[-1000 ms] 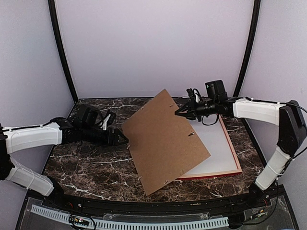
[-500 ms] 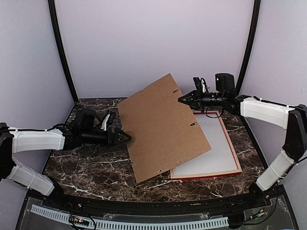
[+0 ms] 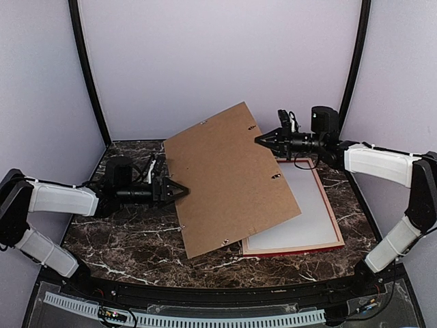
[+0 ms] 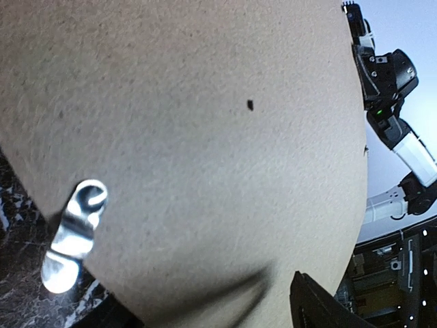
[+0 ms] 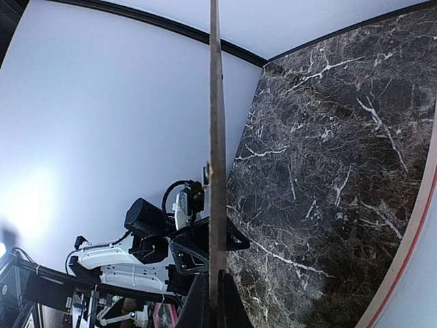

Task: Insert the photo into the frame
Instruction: Pass from the right arm to the left

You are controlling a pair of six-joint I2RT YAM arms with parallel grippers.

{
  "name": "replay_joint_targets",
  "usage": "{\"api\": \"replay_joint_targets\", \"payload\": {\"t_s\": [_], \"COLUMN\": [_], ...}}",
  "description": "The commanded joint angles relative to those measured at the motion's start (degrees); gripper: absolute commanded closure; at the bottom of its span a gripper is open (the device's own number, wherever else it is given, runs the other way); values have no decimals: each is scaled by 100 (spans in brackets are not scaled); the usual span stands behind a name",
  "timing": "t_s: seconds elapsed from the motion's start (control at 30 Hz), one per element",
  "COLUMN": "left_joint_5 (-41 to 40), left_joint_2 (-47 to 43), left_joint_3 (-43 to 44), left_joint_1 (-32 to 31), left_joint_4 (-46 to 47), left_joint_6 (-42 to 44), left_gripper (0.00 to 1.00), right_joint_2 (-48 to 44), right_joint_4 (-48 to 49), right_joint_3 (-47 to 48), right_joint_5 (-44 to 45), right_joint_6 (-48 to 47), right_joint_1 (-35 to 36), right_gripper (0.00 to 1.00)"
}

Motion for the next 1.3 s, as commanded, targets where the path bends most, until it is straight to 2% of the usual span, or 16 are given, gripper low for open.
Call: {"api": "replay_joint_targets", "payload": {"t_s": [0.0,0.77,1.03,1.13,1.27], "left_joint_5": [467,866,940,960,1027], "left_joint_2": [113,-391,-436,-478,-560], "left_joint_3": [-106,-90,47,109,213], "left_joint_1": [46,218,227,236,263], "left_joint_4": [1008,1491,1625,1683,1620], "left_joint_6": [-332,-796,-1028,-1204,-1437], "left_gripper": [30,79,99,100,100], "right_joint_2": [-267,157,344,402,459], "right_joint_4": [818,1514,1826,1864,1799], "right_joint_3": [-76,-814,-1045,-1097,-1145], "right_joint_5": [-162,-231,-258,-262,-255], "right_joint_6": [329,264,298,274,196], "right_joint_1": [-40,-388,-388,-391,-425], "right_gripper": [100,100,89,84,69]}}
